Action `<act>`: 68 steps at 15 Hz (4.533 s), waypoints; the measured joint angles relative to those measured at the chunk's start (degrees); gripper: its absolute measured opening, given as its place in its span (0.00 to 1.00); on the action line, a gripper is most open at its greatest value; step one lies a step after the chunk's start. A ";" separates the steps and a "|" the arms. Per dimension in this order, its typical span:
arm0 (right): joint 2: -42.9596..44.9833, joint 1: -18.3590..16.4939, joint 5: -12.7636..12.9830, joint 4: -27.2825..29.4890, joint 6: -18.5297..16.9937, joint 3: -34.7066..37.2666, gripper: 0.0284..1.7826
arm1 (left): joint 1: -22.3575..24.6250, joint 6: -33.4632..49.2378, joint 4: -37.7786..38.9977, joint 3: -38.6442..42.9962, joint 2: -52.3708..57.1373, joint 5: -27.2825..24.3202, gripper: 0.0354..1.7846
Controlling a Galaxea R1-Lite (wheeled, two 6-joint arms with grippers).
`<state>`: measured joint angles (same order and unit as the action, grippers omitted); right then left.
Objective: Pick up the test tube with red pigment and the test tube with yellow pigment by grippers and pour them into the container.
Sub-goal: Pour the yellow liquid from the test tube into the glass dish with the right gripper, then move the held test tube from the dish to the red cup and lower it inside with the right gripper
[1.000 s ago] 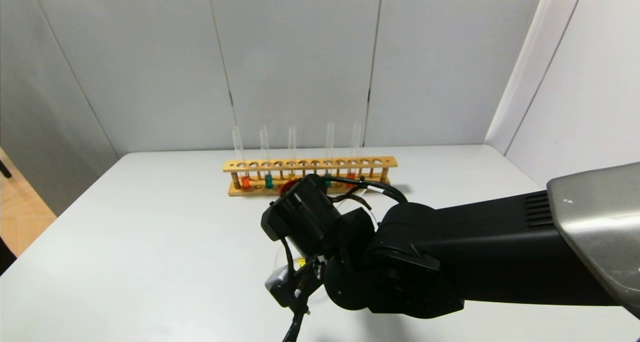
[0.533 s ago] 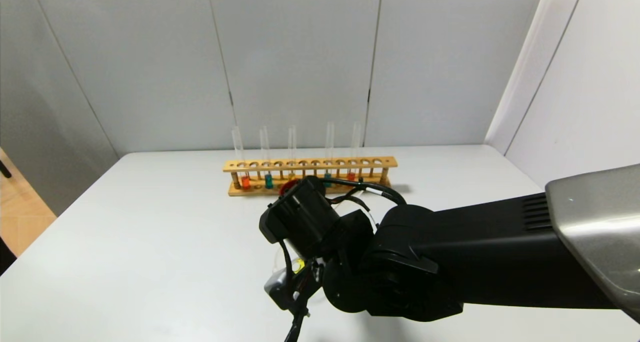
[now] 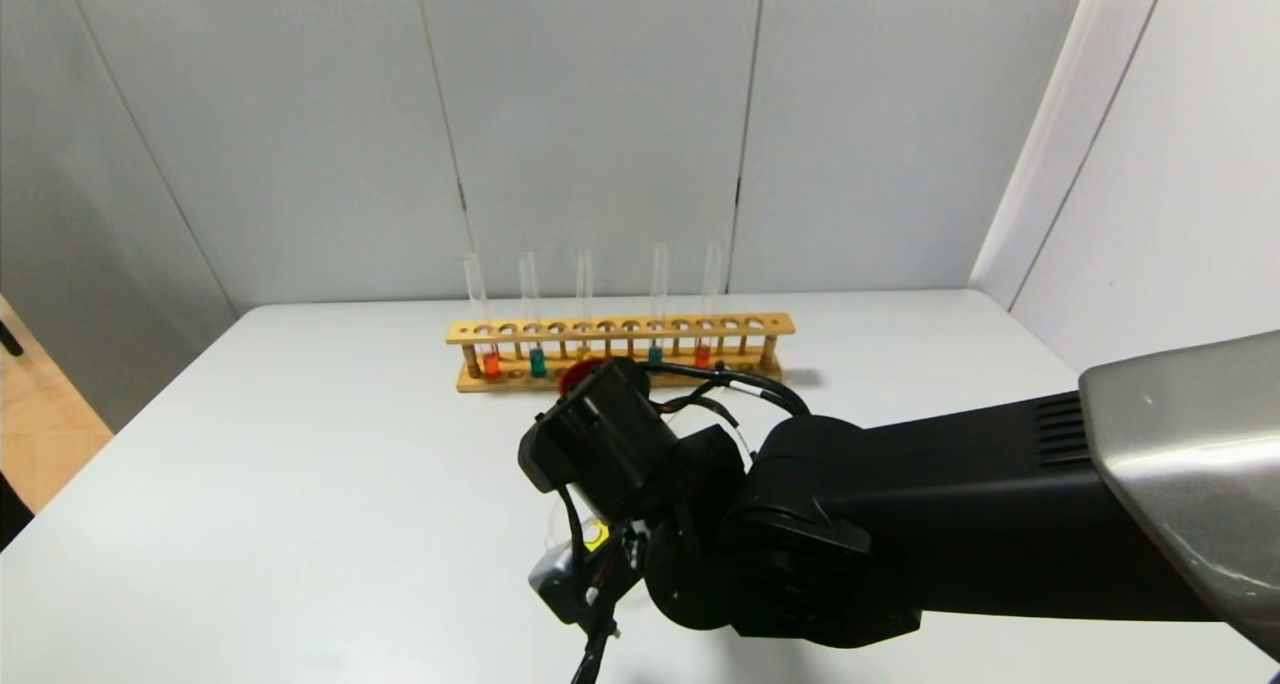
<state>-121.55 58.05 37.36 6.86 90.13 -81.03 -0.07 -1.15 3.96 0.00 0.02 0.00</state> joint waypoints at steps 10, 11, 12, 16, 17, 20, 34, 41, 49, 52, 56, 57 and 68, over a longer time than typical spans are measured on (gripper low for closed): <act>0.91 -0.09 -1.07 -4.04 -4.92 -2.16 0.14 | -0.02 0.00 0.00 0.00 0.00 0.00 0.96; 1.12 0.02 -1.27 -4.04 -5.79 -1.94 0.14 | 0.00 0.00 0.00 0.00 0.00 0.00 0.96; 1.32 0.07 -1.34 -4.06 -6.53 -1.60 0.14 | 0.00 0.00 0.00 0.00 0.00 -0.02 0.96; 1.90 0.10 -1.71 -5.68 -11.13 -1.35 0.14 | 0.00 0.02 0.00 0.00 0.00 0.00 0.96; 1.99 0.07 -1.76 -6.75 -12.46 -1.30 0.14 | 0.00 0.02 0.00 0.00 0.00 0.00 0.96; 2.26 0.02 -2.12 -8.16 -19.30 -1.22 0.14 | -0.02 0.00 0.00 0.00 0.00 0.00 0.96; 3.91 -1.06 -2.56 -15.20 -54.38 -1.88 0.14 | -0.02 0.00 0.00 0.00 0.00 0.00 0.96; 5.75 -2.33 -2.28 -17.91 -72.38 -0.83 0.14 | 0.00 0.00 0.00 0.00 0.00 0.00 0.96; 7.85 -4.34 -1.97 -17.94 -93.21 0.35 0.14 | 0.00 0.00 0.00 0.00 0.00 -0.02 0.96; 8.72 -4.50 -1.97 -17.99 -96.12 0.74 0.14 | 0.00 0.00 0.00 0.00 0.00 0.00 0.96; 9.86 -4.75 -2.04 -18.05 -95.82 0.90 0.14 | -0.02 0.00 -0.02 0.00 0.00 0.00 0.96; 10.08 -4.94 -2.04 -18.08 -95.99 0.71 0.14 | -0.02 0.02 0.00 0.00 0.00 -0.02 0.96; 9.16 -6.44 -6.72 -23.72 -94.31 -4.06 0.14 | 0.00 0.00 0.00 0.00 0.00 0.00 0.96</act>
<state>-112.40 51.61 30.65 -16.86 -4.18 -85.09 -0.07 -1.15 3.96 0.00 0.02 0.00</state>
